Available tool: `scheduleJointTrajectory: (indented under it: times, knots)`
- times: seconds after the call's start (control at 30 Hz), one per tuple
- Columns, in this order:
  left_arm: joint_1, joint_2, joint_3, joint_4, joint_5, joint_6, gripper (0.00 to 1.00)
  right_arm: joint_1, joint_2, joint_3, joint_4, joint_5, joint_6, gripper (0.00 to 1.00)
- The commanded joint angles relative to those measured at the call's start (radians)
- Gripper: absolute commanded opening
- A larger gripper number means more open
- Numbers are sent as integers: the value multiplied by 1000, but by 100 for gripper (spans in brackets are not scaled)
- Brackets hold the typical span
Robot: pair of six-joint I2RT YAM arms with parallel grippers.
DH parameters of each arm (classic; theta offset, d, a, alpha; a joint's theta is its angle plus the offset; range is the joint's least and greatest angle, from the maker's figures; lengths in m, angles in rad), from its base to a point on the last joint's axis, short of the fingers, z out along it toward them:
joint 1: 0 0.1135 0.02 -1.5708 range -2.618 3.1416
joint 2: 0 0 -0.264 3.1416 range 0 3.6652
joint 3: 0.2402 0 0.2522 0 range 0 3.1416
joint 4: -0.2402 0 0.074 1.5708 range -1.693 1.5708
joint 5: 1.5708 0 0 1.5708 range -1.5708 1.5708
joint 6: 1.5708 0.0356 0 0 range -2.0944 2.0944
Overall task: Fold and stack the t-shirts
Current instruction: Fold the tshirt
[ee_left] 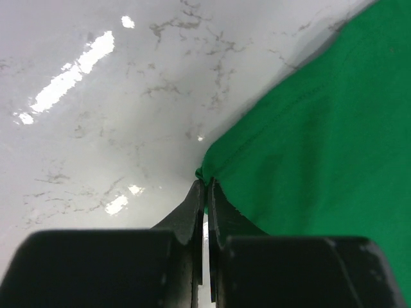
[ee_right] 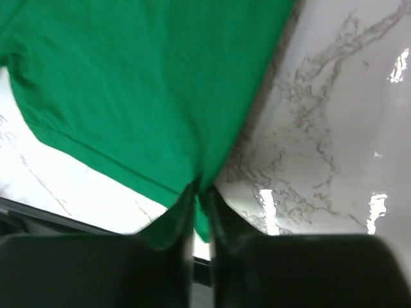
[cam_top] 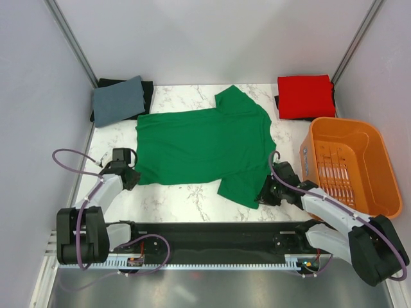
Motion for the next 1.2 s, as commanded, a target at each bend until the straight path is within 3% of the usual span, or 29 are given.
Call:
scheduleJointTrajectory:
  times: [0.0,0.03,0.07,0.23,0.43,0.53,0.63,0.97,1.17]
  knots:
    - [3,-90,-16,7,72,-7,2,11,-29,-31,-25,4,14,14]
    - [2,-122,-20,-4,94,-14,2,11,-44,-27,-48,4,16,2]
    - [2,-155,-26,-25,108,-18,2,11,-63,-15,-66,7,19,0]
    - [2,-342,-22,-116,237,-15,2,22,-221,62,-292,4,23,0]
    - [2,-457,67,-292,253,19,2,23,-402,178,-531,10,42,0]
    - [2,-472,124,-349,253,38,2,23,-436,218,-560,-2,72,0]
    - [3,-463,183,-380,253,61,2,23,-391,300,-569,22,59,0]
    - [4,-235,366,-406,228,209,2,19,3,674,-554,203,-85,0]
    - [19,-89,452,-363,228,235,2,-49,219,810,-496,185,-159,0]
